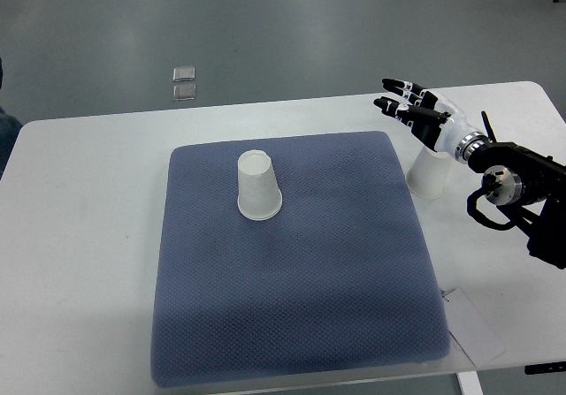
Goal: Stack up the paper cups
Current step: 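Move the right hand toward the white paper cup beside the pad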
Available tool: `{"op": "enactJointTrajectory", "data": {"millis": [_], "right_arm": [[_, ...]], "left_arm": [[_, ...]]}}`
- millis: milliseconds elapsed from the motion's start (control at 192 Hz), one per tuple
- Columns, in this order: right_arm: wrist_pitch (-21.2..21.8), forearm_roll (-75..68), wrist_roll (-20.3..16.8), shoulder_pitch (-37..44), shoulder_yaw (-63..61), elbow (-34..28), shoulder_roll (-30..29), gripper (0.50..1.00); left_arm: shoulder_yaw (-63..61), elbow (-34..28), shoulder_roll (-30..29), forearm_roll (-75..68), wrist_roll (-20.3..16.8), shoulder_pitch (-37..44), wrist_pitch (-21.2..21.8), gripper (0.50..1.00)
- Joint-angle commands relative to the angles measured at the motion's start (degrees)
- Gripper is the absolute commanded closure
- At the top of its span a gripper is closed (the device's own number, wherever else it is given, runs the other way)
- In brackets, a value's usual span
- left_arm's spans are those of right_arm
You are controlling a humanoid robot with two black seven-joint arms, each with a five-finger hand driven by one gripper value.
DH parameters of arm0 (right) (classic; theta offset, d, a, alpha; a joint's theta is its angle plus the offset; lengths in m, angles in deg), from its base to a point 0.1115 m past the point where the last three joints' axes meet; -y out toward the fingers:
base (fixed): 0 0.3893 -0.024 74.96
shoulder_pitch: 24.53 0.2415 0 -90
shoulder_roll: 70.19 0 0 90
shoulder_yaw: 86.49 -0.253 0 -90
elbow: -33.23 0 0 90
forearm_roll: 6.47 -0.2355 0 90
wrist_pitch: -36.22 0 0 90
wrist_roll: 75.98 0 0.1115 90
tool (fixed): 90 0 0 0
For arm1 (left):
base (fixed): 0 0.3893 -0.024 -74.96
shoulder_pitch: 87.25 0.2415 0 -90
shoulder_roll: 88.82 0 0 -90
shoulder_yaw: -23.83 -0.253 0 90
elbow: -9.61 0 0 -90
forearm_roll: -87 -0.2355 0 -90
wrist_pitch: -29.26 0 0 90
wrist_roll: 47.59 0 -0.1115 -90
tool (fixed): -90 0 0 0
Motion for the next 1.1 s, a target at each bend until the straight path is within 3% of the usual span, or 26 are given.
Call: {"op": "enactJointTrajectory", "data": {"millis": [0,1094], "right_arm": [[0.00,0.00,0.00,0.03,0.00,0.00,-0.01,0.589],[0.26,0.00,0.09,1.17,0.00,0.00,-0.01,0.589]], "left_arm": [[-0.02,0.04,0.00,0.00,-0.01,0.00,0.00,0.500],[-0.11,-0.58,0.00,0.09,-0.01,0.00,0.00,0.500]]}}
